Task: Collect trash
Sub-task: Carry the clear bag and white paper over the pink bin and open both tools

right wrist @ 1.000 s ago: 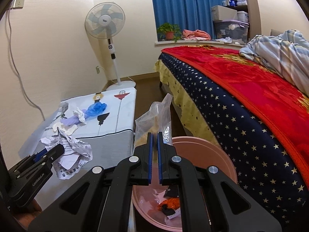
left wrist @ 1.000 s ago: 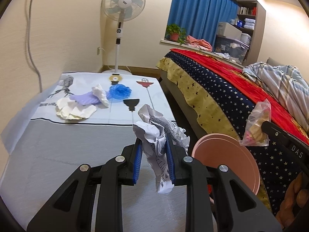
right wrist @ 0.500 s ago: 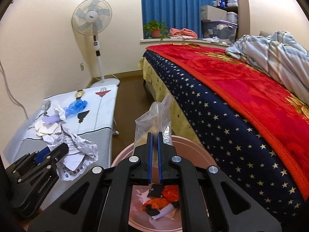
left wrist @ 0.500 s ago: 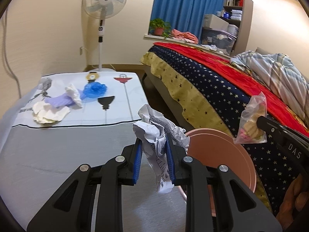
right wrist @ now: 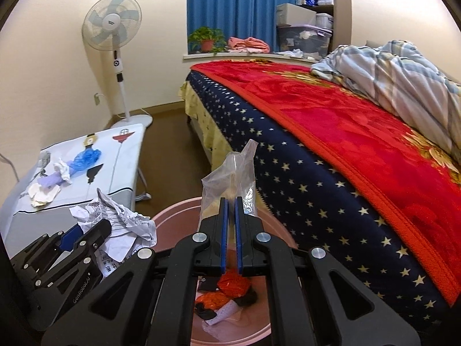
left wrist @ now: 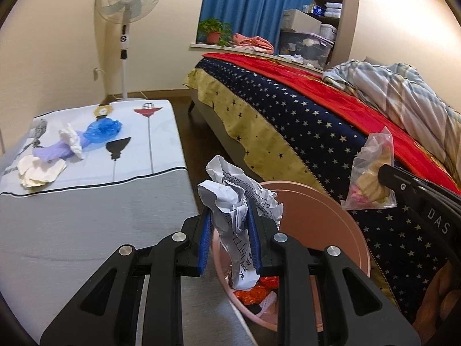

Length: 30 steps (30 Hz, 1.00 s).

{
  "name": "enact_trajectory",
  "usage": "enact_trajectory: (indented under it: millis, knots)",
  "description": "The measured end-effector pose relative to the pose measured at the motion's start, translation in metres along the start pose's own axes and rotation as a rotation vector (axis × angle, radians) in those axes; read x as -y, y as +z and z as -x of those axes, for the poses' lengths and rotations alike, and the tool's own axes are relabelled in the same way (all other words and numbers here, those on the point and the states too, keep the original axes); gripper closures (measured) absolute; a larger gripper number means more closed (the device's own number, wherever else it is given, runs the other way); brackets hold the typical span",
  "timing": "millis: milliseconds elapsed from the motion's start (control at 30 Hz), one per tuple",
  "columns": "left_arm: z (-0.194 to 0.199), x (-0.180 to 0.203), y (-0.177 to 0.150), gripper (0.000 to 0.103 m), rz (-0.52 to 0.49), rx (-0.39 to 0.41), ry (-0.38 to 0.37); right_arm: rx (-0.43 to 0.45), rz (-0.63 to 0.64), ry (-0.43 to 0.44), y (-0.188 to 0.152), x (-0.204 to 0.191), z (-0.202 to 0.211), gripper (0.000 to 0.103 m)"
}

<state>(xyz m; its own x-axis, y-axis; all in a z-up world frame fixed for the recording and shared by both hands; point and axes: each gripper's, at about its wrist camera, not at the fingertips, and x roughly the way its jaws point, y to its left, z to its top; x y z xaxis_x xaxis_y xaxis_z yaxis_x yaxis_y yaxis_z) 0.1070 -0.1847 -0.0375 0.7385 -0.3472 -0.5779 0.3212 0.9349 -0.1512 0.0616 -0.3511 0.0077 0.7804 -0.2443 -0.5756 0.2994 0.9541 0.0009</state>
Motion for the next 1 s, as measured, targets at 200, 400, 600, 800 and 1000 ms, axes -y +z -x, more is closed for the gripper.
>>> enact_trajectory:
  millis: [200,400,600,800,1000]
  knots:
    - [-0.003,0.006,0.0,0.08,-0.001,-0.005,-0.018,-0.002,-0.003,-0.011,-0.001,0.004,0.0,0.098]
    - [-0.002,0.011,0.0,0.08,-0.002,-0.006,-0.038,0.0,-0.007,-0.018,0.0,0.006,0.002,0.097]
    - [0.0,0.014,0.0,0.067,-0.006,-0.004,-0.066,-0.003,-0.021,-0.038,-0.002,0.012,0.004,0.087]
    - [0.009,0.008,0.001,0.062,-0.005,0.01,-0.046,0.021,-0.019,-0.048,-0.002,0.012,0.012,0.069]
    - [0.027,-0.004,0.003,0.046,0.006,0.042,-0.008,0.038,-0.015,-0.024,-0.003,0.007,0.021,0.065]
